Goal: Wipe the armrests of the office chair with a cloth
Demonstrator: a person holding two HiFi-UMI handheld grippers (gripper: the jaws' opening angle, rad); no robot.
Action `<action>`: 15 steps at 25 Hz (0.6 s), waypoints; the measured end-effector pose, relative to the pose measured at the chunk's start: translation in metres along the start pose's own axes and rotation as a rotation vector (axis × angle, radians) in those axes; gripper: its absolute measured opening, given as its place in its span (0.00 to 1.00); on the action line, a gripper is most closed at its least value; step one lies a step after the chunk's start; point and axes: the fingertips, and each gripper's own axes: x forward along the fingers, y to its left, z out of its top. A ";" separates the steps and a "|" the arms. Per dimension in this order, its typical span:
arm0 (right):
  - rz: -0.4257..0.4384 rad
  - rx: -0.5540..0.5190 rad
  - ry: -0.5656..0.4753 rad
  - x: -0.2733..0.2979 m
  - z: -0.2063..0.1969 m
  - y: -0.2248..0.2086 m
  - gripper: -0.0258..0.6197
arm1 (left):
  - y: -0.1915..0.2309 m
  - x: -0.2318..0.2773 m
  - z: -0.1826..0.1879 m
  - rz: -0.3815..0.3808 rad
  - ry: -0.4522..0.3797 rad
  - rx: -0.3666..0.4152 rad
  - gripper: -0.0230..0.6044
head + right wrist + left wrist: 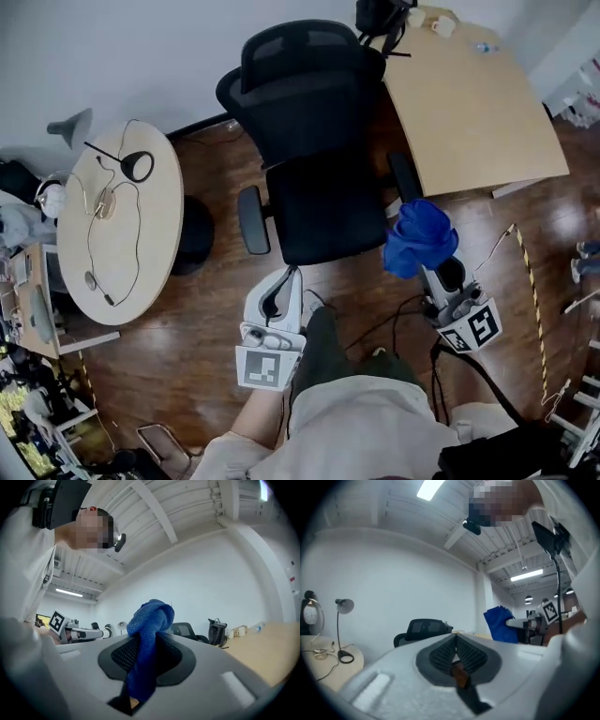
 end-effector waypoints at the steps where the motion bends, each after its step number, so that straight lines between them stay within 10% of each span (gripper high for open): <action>1: 0.013 -0.002 -0.020 -0.011 0.010 0.005 0.18 | -0.011 -0.011 0.007 0.014 -0.002 0.003 0.04; 15: 0.097 0.013 -0.065 -0.253 0.104 0.092 0.17 | -0.206 -0.188 0.088 0.116 -0.073 0.011 0.04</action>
